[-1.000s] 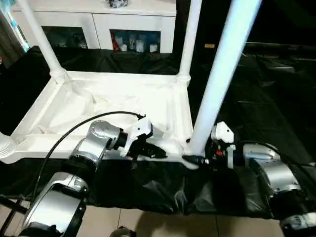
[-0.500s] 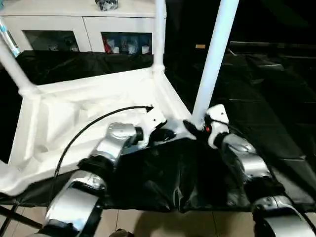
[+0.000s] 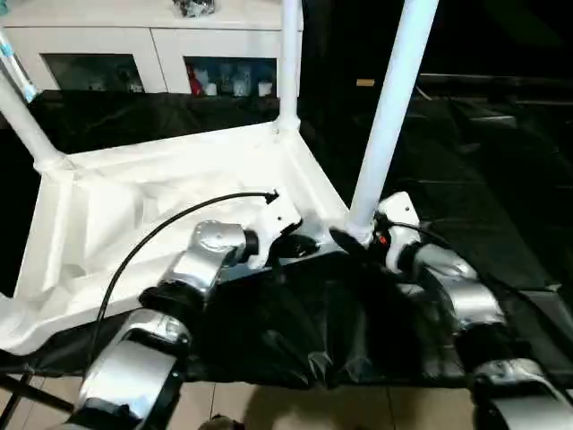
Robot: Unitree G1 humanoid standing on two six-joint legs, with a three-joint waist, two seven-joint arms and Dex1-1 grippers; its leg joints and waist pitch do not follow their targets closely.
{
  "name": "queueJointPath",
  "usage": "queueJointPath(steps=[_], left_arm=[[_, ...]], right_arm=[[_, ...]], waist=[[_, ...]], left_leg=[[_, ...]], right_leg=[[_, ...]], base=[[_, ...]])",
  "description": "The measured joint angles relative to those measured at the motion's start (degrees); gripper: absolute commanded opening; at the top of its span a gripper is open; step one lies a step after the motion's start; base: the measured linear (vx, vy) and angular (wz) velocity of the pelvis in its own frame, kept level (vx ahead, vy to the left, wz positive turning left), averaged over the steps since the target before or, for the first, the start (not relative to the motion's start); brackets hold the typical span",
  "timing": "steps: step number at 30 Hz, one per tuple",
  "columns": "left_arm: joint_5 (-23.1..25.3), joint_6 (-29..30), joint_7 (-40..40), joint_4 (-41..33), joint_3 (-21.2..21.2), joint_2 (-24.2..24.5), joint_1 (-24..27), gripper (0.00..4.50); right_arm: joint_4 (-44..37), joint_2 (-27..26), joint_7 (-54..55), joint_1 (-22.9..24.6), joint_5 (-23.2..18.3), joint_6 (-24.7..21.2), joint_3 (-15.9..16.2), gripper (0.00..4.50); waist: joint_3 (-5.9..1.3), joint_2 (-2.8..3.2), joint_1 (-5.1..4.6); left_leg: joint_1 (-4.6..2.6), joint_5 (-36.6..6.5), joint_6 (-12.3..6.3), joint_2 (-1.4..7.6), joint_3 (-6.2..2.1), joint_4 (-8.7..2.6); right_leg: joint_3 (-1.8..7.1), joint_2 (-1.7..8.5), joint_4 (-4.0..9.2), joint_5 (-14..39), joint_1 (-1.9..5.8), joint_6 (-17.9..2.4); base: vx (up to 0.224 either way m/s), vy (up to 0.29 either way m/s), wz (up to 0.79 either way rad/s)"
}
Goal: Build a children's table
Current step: Rotate leg to tighten
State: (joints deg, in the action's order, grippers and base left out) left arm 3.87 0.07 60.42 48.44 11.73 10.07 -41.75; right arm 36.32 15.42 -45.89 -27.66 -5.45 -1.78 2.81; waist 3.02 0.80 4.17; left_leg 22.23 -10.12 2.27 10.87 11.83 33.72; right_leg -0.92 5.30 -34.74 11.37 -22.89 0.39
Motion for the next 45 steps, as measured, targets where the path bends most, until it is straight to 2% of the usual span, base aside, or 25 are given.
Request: queueJointPath(steps=[6,11,13,16,19,26,30,34,37,42,43,44,45], left_arm=[[-1.8,-1.1,10.0,-1.0,0.9,3.4,1.0,0.00],[-2.7,-1.1,16.2,-1.2,1.9,4.8,1.1,0.00],[-3.0,-1.1,17.5,-1.2,2.1,5.1,1.1,0.00],[-3.0,-1.1,18.6,-1.2,2.2,5.3,1.1,0.00],[-3.0,-1.1,18.9,-1.2,2.2,5.3,1.1,0.00],[-3.0,-1.5,18.5,-1.0,2.2,5.2,1.1,0.00],[-2.8,-1.8,14.6,-0.2,1.6,4.7,1.1,0.00],[-1.3,-1.3,4.8,1.4,0.0,2.1,0.3,0.00],[-0.4,-0.5,-1.1,1.5,-0.3,-0.1,0.0,0.00],[1.0,0.0,-7.1,1.5,-0.5,-2.0,-0.4,0.00],[1.2,0.0,-7.7,1.5,-0.5,-2.3,-0.4,0.00],[1.3,0.0,-7.9,1.5,-0.5,-2.4,-0.4,0.00],[1.4,0.0,-8.0,1.5,-0.5,-2.5,-0.4,0.00]], right_arm=[[-4.5,2.9,-11.8,2.9,-2.8,-0.9,2.1,3.93],[-8.6,5.0,-18.8,4.7,-4.6,-3.7,3.8,3.59],[-9.4,5.7,-20.6,5.1,-5.2,-4.3,4.0,3.27],[-9.8,6.3,-21.5,5.3,-5.2,-4.7,4.3,3.16],[-10.4,6.4,-21.6,5.5,-5.2,-5.2,4.3,2.82],[-10.9,6.4,-21.2,5.6,-4.9,-5.6,4.3,2.72],[-8.4,4.5,-16.2,4.4,-4.0,-4.9,3.5,2.69],[-1.4,-0.5,-1.5,0.3,-1.3,-2.7,1.1,2.69],[2.1,-2.9,6.9,-2.0,-0.4,-2.6,-0.2,2.69],[4.9,-5.2,14.8,-4.4,0.8,-2.7,-1.2,2.69],[5.5,-5.5,15.3,-4.6,0.9,-2.3,-1.5,3.04],[5.8,-5.6,15.3,-4.6,1.0,-1.9,-1.8,3.04],[6.5,-5.7,15.3,-4.7,1.1,-1.1,-1.9,3.39]], waist=[[0.02,0.02,0.84],[0.04,0.02,1.62],[0.04,0.02,1.79],[0.04,0.02,1.94],[0.04,0.02,2.08],[0.04,0.01,2.17],[0.04,0.00,1.90],[0.05,-0.03,0.42],[0.05,-0.03,-0.25],[0.01,-0.01,-0.65],[0.00,-0.01,-0.65],[-0.01,-0.01,-0.62],[-0.01,-0.02,-0.62]], left_leg=[[0.02,0.0,0.00,0.02,0.00,-0.01],[0.08,0.0,0.00,0.01,0.03,0.01],[0.08,0.0,0.00,0.01,0.04,0.02],[0.08,0.0,0.00,0.01,0.05,0.01],[0.08,0.0,0.00,0.02,0.05,0.01],[0.08,0.0,0.00,0.02,0.06,0.01],[-0.03,0.0,0.01,0.01,0.06,0.02],[-0.13,0.0,0.02,-0.03,0.05,0.02],[-0.15,0.0,0.02,-0.05,0.05,0.01],[-0.16,0.0,0.02,-0.04,0.05,-0.04],[-0.15,0.0,0.02,-0.04,0.05,-0.03],[-0.16,0.0,0.02,-0.04,0.05,-0.03],[-0.16,0.0,0.02,-0.05,0.05,-0.02]], right_leg=[[0.01,-0.01,-0.01,0.0,-0.04,0.0],[-0.01,0.02,0.03,0.0,-0.03,0.0],[0.00,0.02,0.05,0.0,-0.03,0.0],[0.00,0.03,0.05,0.0,-0.04,0.0],[-0.01,0.02,0.04,0.0,-0.04,0.0],[0.00,0.03,0.04,0.0,-0.05,0.0],[0.02,0.03,-0.04,0.0,0.00,-0.1],[0.04,0.06,-0.06,-0.1,-0.01,-0.2],[0.05,0.06,-0.04,-0.1,0.00,-0.2],[0.03,0.05,-0.04,-0.2,0.01,-0.2],[0.04,0.05,-0.03,-0.2,0.02,-0.2],[0.04,0.05,-0.02,-0.2,0.04,-0.2],[0.04,0.06,-0.01,-0.2,0.04,-0.2]], base=[[0.000,0.000,0.00],[0.000,0.000,0.00],[0.000,0.000,0.00],[0.000,0.000,0.00],[0.000,0.000,0.00],[0.000,0.000,0.00],[0.000,0.000,0.00],[0.000,0.000,0.00],[0.000,0.000,0.00],[0.000,0.000,0.00],[0.000,0.000,0.00],[0.000,0.000,0.00],[0.000,0.000,0.00]])
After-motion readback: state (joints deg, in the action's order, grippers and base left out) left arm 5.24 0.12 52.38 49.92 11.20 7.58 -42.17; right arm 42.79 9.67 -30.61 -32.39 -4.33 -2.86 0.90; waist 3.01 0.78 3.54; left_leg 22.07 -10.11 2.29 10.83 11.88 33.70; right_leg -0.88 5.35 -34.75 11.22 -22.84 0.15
